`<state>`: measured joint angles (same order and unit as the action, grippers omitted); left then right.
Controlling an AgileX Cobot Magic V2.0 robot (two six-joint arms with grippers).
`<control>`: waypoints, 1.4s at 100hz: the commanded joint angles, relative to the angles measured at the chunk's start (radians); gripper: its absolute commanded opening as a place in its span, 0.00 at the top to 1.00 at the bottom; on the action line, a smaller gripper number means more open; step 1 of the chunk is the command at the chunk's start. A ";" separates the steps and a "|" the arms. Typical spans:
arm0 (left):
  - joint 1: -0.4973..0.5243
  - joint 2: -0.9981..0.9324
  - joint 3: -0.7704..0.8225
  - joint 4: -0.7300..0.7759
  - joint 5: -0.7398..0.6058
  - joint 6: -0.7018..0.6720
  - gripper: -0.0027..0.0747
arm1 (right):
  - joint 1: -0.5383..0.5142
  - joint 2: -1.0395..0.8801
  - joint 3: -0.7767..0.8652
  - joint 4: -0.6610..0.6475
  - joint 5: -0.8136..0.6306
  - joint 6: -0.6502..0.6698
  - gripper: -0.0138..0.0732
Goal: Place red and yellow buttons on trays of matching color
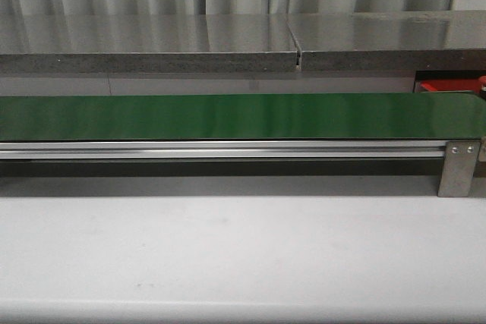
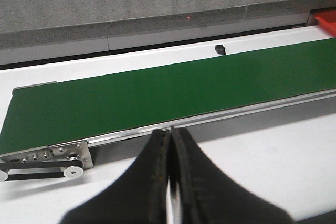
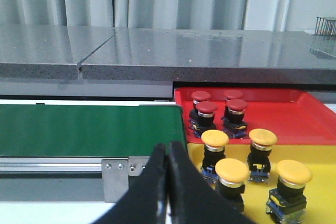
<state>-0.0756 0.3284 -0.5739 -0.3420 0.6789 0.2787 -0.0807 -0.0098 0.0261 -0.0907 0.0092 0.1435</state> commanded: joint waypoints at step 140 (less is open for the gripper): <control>0.018 -0.244 0.409 0.295 -0.593 -0.268 0.99 | 0.001 -0.020 -0.022 -0.008 -0.075 0.001 0.93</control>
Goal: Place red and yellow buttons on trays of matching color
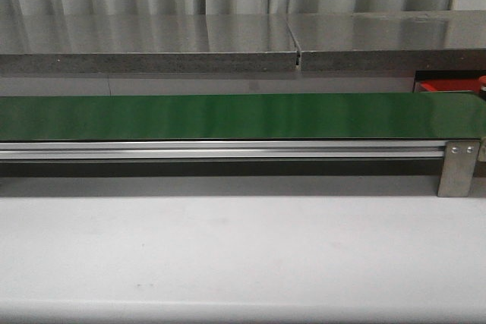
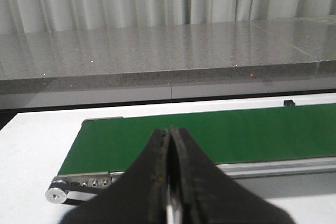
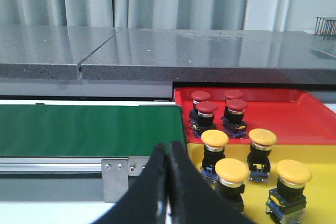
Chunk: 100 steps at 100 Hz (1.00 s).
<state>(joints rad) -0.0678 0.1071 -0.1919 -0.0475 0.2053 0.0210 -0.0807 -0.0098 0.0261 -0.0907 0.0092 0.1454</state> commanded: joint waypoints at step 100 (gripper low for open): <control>0.027 -0.144 0.223 -0.007 -0.197 -0.061 0.99 | 0.001 -0.018 -0.022 -0.008 -0.075 -0.001 0.93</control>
